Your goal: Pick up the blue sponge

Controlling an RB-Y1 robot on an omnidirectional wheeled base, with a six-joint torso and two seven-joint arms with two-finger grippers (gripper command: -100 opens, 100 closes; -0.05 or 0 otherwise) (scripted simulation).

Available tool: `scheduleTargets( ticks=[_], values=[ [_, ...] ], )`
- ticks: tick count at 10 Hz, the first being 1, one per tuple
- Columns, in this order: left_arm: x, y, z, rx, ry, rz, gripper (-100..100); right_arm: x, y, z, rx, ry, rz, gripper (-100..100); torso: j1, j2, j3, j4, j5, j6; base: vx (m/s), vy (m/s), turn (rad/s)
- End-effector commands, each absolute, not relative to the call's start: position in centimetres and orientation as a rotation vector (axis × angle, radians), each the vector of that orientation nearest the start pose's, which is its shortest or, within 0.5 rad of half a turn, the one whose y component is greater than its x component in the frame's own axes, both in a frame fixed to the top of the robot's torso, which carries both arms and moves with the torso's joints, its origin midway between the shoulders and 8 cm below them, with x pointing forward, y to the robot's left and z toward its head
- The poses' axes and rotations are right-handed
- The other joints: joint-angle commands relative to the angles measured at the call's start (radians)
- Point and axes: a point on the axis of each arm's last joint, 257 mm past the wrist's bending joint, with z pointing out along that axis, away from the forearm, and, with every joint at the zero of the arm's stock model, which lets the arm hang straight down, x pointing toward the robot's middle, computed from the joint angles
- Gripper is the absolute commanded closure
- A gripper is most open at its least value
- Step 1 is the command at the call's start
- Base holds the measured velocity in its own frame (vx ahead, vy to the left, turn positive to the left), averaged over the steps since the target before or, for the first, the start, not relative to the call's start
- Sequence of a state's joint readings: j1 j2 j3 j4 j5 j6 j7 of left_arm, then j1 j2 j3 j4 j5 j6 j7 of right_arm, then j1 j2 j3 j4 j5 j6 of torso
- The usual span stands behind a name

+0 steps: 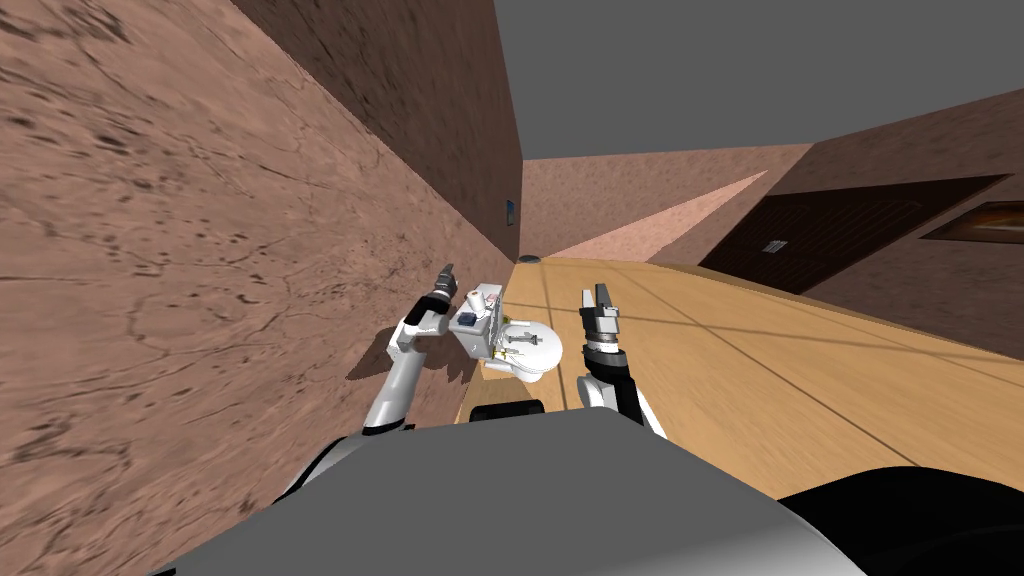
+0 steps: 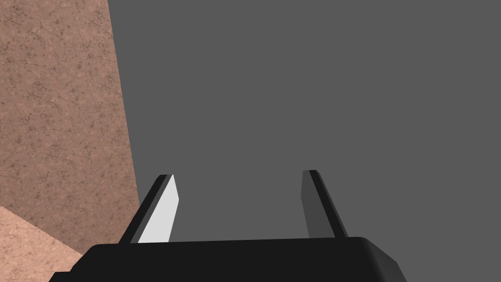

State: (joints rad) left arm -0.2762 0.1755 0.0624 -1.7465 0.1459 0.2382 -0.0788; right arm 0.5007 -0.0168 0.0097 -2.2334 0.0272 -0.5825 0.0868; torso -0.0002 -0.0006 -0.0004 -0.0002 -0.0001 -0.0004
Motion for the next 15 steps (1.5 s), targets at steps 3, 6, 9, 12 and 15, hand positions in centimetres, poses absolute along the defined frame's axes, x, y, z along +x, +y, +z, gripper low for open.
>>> scheduleTargets(
  ticks=[3, 6, 9, 12, 15],
  values=[
    [62.3, 22.5, -6.0, -1.037, 1.222, -1.251, -100, 34.0, -27.0, 1.9, 0.568, 0.637, 1.224, 0, 0.000, 0.000, 0.000, 0.000, 0.000, 0.000, 0.000, 0.001, -0.023],
    [63.9, 21.4, -7.5, -1.098, 1.287, -1.249, -100, 34.0, -27.0, 1.9, 0.568, 0.637, 1.224, 0, 0.000, 0.001, 0.000, 0.000, 0.000, 0.000, -0.001, 0.003, -0.027],
    [65.3, 20.2, -8.9, -1.156, 1.352, -1.244, -100, 34.0, -27.0, 1.9, 0.568, 0.637, 1.224, 0, 0.000, 0.001, 0.000, 0.000, 0.000, 0.000, -0.002, 0.006, -0.024],
    [67.1, 17.9, -10.3, -1.238, 1.446, -1.248, -100, 34.0, -27.0, 1.9, 0.568, 0.637, 1.224, 0, 0.000, 0.001, 0.001, 0.000, 0.000, 0.000, -0.007, 0.011, -0.036],
    [67.8, 16.6, -12.0, -1.304, 1.528, -1.221, -100, 34.0, -27.0, 1.9, 0.568, 0.637, 1.224, 0, 0.001, 0.001, 0.001, 0.000, 0.000, -0.001, -0.004, 0.011, -0.020]
  ],
)
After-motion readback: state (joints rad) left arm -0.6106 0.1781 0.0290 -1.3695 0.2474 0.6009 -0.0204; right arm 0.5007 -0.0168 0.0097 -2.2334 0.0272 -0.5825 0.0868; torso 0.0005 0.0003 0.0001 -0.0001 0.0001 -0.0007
